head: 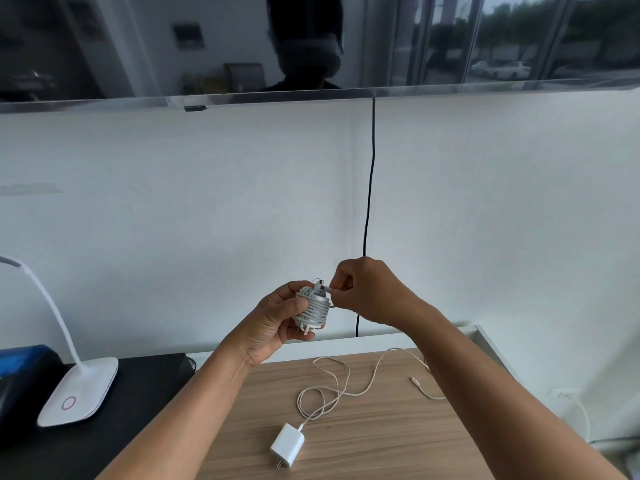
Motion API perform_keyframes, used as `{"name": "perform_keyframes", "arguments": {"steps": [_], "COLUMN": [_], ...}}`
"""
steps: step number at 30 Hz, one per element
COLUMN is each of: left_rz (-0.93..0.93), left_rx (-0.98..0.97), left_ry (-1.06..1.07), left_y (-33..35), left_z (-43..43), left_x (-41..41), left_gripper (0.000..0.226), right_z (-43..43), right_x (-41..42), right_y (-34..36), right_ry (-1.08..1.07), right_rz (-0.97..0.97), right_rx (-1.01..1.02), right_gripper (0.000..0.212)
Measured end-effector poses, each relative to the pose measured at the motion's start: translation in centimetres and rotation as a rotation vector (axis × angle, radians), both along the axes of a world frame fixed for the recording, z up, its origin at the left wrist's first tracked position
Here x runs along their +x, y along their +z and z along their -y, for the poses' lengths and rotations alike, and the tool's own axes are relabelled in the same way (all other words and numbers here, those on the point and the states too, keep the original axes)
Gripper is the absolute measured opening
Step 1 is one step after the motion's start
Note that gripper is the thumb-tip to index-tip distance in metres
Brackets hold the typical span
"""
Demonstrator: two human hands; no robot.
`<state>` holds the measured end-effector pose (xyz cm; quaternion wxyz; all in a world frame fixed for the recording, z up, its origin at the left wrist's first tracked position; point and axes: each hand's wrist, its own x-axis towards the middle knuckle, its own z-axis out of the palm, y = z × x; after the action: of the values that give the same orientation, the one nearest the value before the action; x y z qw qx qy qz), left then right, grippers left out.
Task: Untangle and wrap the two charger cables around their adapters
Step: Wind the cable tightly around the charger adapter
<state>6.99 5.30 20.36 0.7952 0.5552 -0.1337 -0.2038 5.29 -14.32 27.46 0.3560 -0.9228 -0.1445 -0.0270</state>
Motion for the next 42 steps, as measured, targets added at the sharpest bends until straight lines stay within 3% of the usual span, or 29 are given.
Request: {"name": "perform_keyframes", "arguments": {"steps": [5, 10, 16, 18, 22, 27, 34, 42], "left_rz": [0.041, 0.080, 0.094, 0.080, 0.064, 0.055, 0.099, 0.077], "left_rx": [0.066, 0.128, 0.180, 0.139, 0.105, 0.089, 0.181, 0.127], "left_ry": [-0.003, 0.000, 0.008, 0.026, 0.016, 0.019, 0.006, -0.021], "left_y": [0.5, 1.1, 0.9, 1.0, 1.2, 1.0, 1.4, 1.5], "left_z": [-0.1, -0.3, -0.1, -0.1, -0.2, 0.3, 0.5, 0.8], "left_x": [0.1, 0.4, 0.5, 0.7, 0.8, 0.6, 0.4, 0.0], "left_gripper": [0.067, 0.062, 0.059, 0.059, 0.053, 0.051, 0.047, 0.044], "right_z": [0.0, -0.1, 0.2, 0.5, 2.1, 2.3, 3.0, 3.3], "right_x": [0.4, 0.8, 1.3, 1.5, 2.2, 2.5, 3.1, 3.3], "right_y": [0.3, 0.0, -0.7, -0.8, -1.9, -3.3, -3.9, -3.9], "right_ry": [0.012, -0.038, -0.023, -0.031, 0.076, 0.123, 0.156, 0.217], "right_rz": [-0.003, -0.059, -0.045, -0.086, -0.378, -0.586, -0.619, -0.580], "right_rx": [-0.095, 0.027, -0.013, 0.165, 0.626, 0.866, 0.842, 0.808], "right_gripper": [0.009, 0.012, 0.010, 0.010, 0.005, 0.017, 0.020, 0.014]}}
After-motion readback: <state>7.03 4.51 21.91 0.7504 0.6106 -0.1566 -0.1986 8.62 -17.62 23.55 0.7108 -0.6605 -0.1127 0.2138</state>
